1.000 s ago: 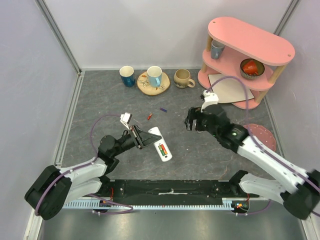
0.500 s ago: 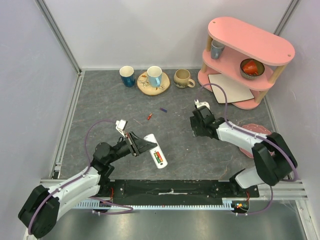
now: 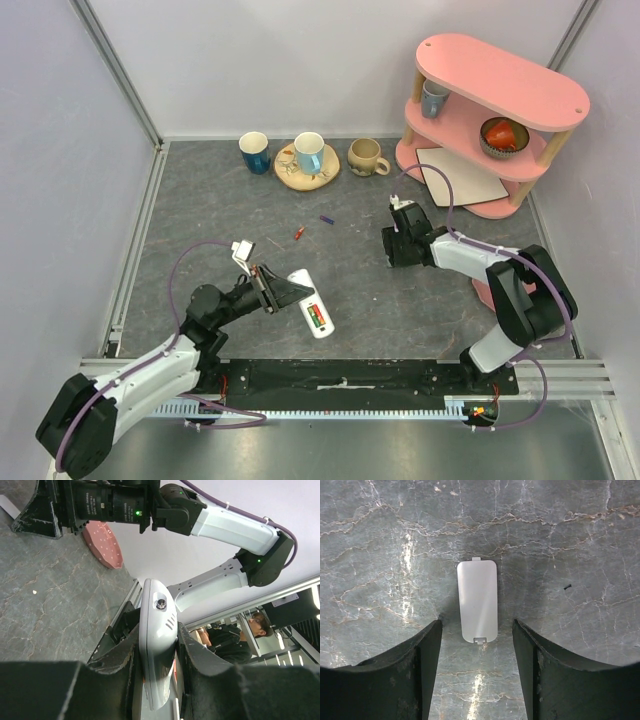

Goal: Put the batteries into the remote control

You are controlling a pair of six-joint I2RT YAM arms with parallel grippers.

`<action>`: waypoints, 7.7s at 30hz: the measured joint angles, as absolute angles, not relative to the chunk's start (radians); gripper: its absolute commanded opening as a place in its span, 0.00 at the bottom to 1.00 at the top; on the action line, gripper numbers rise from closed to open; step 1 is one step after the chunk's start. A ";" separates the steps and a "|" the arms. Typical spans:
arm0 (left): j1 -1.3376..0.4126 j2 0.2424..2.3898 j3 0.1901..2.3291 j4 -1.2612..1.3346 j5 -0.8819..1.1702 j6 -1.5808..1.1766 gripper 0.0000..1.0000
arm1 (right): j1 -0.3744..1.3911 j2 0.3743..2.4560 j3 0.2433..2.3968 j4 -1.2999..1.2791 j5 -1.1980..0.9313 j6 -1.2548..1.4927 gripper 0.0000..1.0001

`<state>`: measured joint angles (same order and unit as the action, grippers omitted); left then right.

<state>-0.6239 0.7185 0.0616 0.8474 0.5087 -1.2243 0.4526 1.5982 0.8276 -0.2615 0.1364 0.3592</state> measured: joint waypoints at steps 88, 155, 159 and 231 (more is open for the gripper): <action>-0.720 1.174 0.215 0.875 0.200 -1.234 0.02 | 1.017 1.292 1.151 -0.750 -0.064 0.472 0.00; -0.762 1.120 0.225 0.807 0.184 -1.232 0.02 | 1.039 1.361 1.151 -0.745 -0.016 0.491 0.06; -0.768 1.129 0.225 0.810 0.179 -1.228 0.02 | 1.040 1.367 1.151 -0.751 -0.010 0.496 0.15; -0.713 1.117 0.215 1.082 0.434 -1.268 0.02 | 0.881 0.874 0.634 -0.075 -0.247 0.763 0.82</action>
